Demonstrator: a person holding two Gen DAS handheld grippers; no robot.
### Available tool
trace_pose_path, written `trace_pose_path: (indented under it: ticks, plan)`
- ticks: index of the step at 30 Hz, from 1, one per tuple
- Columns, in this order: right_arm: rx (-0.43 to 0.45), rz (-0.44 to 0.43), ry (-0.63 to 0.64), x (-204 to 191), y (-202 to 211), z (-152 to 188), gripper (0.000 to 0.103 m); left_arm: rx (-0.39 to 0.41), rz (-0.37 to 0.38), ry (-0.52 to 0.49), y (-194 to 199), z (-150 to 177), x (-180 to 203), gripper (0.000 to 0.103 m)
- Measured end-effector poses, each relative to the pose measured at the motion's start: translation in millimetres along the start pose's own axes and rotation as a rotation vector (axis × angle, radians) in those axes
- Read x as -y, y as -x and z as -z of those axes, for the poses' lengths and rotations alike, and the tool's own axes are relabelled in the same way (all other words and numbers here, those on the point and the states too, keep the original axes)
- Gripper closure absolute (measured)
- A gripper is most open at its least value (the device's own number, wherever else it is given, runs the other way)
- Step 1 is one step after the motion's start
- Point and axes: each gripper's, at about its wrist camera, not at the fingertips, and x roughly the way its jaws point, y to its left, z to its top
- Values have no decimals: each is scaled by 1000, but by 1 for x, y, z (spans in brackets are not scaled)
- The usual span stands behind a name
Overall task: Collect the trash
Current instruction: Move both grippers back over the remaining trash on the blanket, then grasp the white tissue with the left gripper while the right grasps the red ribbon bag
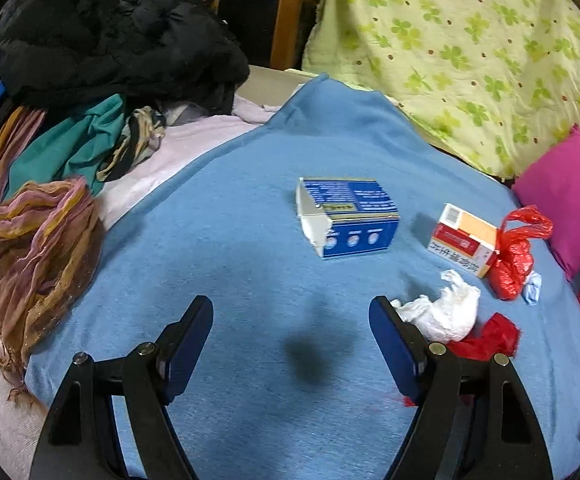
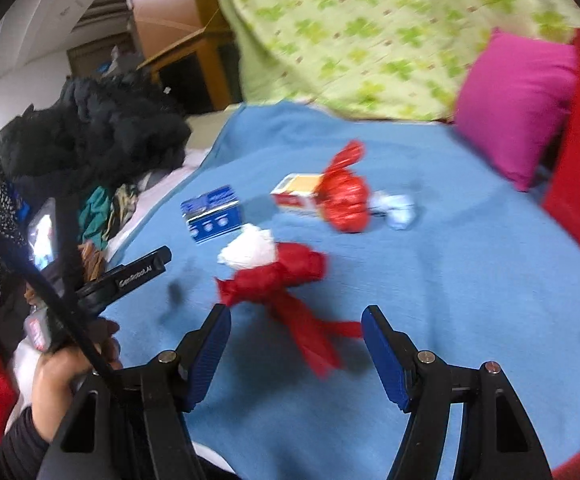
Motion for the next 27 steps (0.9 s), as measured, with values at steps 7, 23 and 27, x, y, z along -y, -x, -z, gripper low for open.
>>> trace_pose_path:
  ticks: [7,23,27]
  plan:
    - [-100,40,40,-31,-68,-10,31,-16,-4,42,-1,1,-8,22]
    - [-106,50,-135,18,-100,-8,55,-4,-54,82,-4,0,-15,22]
    - [-67,78,-182,52,-72,-4,55,-6,-59,79,-4,2,-15,22]
